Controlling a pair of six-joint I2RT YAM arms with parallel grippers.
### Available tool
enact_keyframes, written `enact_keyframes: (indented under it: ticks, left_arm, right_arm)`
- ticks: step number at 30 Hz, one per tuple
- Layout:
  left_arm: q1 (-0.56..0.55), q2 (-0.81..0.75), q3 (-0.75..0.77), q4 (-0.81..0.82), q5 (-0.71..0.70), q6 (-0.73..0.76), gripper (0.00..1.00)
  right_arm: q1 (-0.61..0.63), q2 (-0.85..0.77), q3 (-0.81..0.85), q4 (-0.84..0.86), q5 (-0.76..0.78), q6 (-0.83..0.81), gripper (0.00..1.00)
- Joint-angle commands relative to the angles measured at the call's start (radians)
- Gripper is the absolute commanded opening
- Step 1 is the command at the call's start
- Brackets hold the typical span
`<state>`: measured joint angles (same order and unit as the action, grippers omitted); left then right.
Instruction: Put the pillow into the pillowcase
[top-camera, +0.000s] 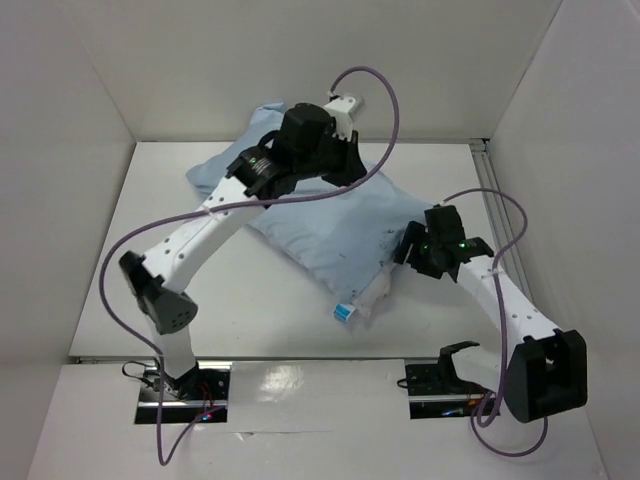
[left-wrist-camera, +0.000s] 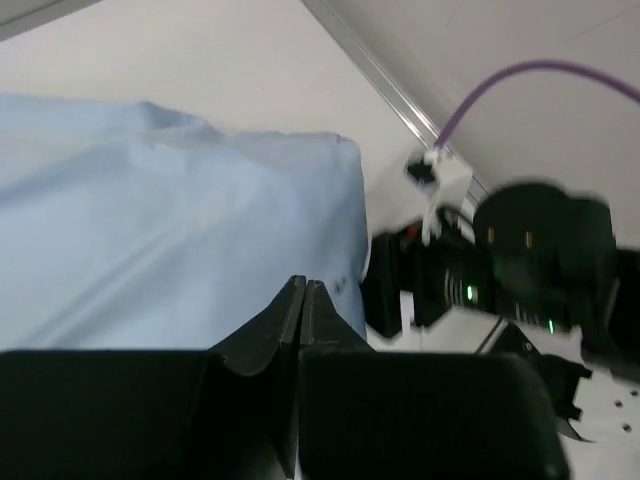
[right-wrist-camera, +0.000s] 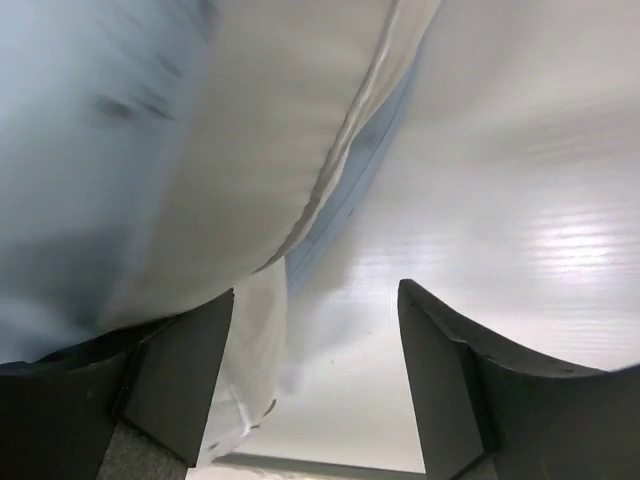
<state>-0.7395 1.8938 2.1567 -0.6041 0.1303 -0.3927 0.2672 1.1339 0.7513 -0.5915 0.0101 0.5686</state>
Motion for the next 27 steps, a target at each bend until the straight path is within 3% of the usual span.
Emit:
enact_keyframes:
  ticks: [1,2,4,7,8,10,18,23,27]
  left_arm:
    - [-0.059,-0.136,-0.134,-0.065,-0.151,0.008,0.09]
    - [-0.076,-0.151,-0.171,-0.080,-0.185,-0.001,0.09]
    - [-0.116,-0.180,-0.251,-0.103,-0.257,-0.041,0.22]
    - [-0.213,-0.228,-0.414,-0.103,-0.367,-0.104,0.46]
    - [-0.271,-0.240,-0.473,-0.103,-0.401,-0.142,0.61]
    - [-0.363,-0.231,-0.530,-0.103,-0.502,-0.187,0.72]
    - [-0.480,-0.148,-0.567,-0.141,-0.710,-0.342,0.73]
    - [-0.480,-0.111,-0.577,-0.077,-0.679,-0.293,0.72]
    - [-0.480,-0.042,-0.509,-0.069,-0.693,-0.258,0.67]
  right_arm:
    - [-0.132,-0.046,0.077,-0.060,-0.046,-0.035,0.74]
    - [-0.163,-0.063,0.077,-0.060,-0.094,-0.035,0.68]
    - [-0.218,-0.094,0.063,-0.050,-0.243,-0.047,0.63]
    - [-0.302,-0.154,0.011,0.008,-0.438,-0.029,0.49]
    - [-0.327,-0.192,-0.006,0.037,-0.475,-0.009,0.45]
    - [-0.338,-0.238,-0.032,0.048,-0.519,0.001,0.41]
    - [-0.347,-0.295,-0.041,-0.041,-0.501,-0.024,0.45]
    - [-0.347,-0.304,-0.064,-0.041,-0.573,-0.033,0.59]
    - [-0.347,-0.325,-0.075,-0.030,-0.584,-0.042,0.61]
